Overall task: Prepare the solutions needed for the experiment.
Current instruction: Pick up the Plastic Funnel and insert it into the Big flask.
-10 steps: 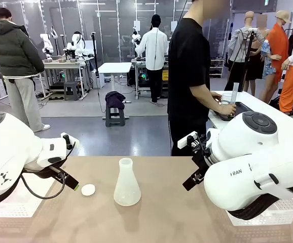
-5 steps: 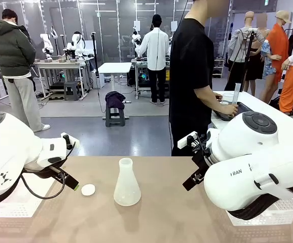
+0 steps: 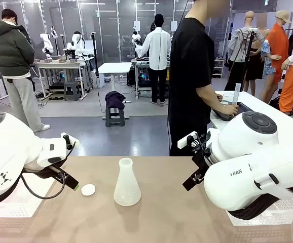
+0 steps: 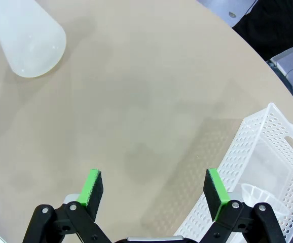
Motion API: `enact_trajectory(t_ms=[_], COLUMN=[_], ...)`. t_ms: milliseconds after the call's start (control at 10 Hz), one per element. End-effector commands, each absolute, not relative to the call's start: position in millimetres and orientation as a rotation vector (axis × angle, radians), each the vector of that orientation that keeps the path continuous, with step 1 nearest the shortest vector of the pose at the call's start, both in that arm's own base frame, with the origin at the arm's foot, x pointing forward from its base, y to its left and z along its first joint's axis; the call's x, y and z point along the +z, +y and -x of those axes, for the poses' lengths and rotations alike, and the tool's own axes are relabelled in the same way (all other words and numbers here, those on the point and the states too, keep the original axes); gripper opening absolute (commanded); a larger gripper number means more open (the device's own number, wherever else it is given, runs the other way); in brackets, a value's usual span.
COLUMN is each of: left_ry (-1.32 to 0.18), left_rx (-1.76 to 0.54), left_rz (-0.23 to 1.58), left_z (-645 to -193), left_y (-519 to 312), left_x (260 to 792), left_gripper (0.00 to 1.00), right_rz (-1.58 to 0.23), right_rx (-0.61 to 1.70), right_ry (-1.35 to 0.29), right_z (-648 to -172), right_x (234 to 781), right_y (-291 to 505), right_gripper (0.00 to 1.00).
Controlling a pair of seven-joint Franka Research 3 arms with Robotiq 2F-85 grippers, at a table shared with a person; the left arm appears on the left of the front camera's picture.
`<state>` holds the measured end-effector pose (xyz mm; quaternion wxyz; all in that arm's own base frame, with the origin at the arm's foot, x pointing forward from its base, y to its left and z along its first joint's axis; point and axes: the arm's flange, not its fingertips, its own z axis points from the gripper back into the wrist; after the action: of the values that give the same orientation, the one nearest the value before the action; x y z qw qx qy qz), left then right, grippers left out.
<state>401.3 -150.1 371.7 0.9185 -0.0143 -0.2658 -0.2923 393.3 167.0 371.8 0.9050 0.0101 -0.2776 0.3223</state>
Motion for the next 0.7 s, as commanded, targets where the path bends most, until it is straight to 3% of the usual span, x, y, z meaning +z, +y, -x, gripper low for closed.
enact_trajectory(t_ms=[0, 600], left_ry=[-0.547, -0.547], left_rx=[-0.600, -0.600], left_rz=[0.029, 0.029], left_z=[-401.4, -401.4], left_y=[-149.9, -149.9], left_x=[371.7, 371.7], left_gripper=[1.00, 1.00], right_rz=[-0.022, -0.022], right_rx=[0.663, 0.663], right_ry=[-0.573, -0.573], right_z=[-393.4, -393.4], right_x=[371.8, 371.8], right_y=[166.9, 166.9], right_gripper=[1.00, 1.00])
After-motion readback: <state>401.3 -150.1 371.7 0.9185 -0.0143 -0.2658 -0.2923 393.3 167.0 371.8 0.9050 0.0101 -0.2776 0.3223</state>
